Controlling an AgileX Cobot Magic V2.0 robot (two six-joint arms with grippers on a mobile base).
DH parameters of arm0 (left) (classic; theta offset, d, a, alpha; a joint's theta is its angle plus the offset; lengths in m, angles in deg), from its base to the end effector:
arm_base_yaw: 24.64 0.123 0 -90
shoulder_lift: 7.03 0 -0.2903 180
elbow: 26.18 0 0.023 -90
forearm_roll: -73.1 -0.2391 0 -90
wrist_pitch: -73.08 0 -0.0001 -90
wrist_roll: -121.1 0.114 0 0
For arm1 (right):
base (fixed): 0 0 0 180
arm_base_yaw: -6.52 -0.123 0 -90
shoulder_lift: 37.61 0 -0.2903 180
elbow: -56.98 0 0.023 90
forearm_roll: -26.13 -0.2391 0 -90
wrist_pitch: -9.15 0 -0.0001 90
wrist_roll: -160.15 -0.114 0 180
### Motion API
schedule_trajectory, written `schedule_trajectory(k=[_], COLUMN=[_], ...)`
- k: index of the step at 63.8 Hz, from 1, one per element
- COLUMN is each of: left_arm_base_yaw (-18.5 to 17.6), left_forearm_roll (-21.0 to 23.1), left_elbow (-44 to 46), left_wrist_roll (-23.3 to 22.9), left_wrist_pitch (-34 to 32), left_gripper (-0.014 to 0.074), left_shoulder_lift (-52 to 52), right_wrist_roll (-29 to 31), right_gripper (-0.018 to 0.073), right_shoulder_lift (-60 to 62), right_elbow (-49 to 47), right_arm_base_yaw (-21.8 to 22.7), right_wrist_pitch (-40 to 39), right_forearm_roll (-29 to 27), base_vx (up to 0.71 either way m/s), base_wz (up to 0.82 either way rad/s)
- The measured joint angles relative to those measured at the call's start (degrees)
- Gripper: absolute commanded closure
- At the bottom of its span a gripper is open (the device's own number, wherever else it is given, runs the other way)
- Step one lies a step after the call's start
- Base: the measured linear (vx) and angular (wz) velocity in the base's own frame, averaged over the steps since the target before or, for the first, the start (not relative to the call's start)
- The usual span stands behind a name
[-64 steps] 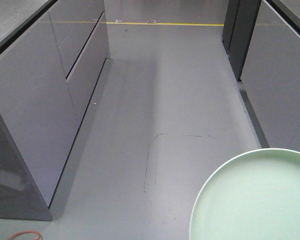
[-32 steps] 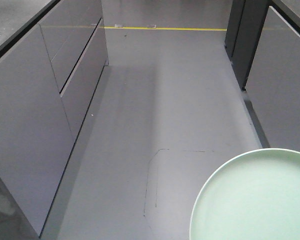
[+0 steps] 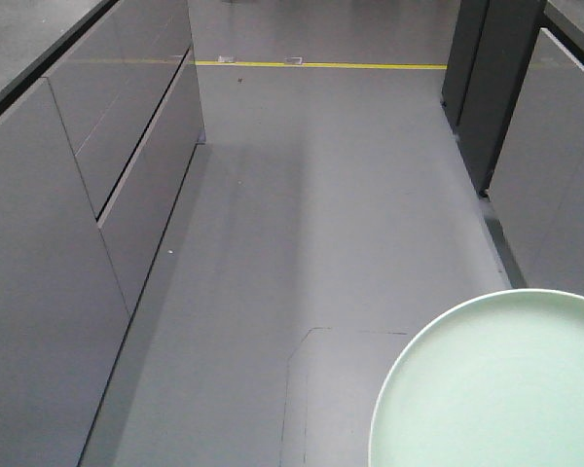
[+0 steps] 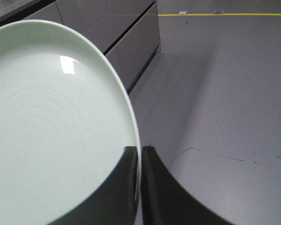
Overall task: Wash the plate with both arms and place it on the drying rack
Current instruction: 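Keep holding the plate while driving down the aisle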
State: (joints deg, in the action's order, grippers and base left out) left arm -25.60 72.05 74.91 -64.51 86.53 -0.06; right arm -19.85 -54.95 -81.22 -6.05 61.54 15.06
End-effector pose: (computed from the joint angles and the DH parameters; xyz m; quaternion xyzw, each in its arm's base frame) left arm 0.0611 -0.0005 0.1798 -0.0255 0.7618 -0.0297 0.6466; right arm 0.0172 0.0216 0.3114 -0.0844 0.8186 0.1570 0.5461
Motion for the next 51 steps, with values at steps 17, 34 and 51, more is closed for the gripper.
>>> schedule_trajectory(k=[17, 34, 51], left_arm_base_yaw=[0.0, 0.0, 0.0], left_forearm_roll=[0.0, 0.0, 0.0], left_elbow=[0.0, 0.0, 0.0], left_wrist_roll=[0.0, 0.0, 0.0], left_wrist_pitch=[0.0, 0.0, 0.0], left_gripper=[0.0603, 0.0603, 0.0603], left_shoulder_lift=[0.0, 0.0, 0.0], right_wrist_roll=[0.0, 0.0, 0.0], right_gripper=[0.0561, 0.0561, 0.0561], right_shoulder_lift=[0.0, 0.0, 0.0], right_elbow=[0.0, 0.0, 0.0], right_arm_base_yaw=[0.0, 0.0, 0.0], right_wrist_pitch=[0.0, 0.0, 0.0], right_forearm_roll=[0.0, 0.0, 0.0], base_vx=[0.36, 0.35, 0.34], base_wz=[-0.02, -0.02, 0.01])
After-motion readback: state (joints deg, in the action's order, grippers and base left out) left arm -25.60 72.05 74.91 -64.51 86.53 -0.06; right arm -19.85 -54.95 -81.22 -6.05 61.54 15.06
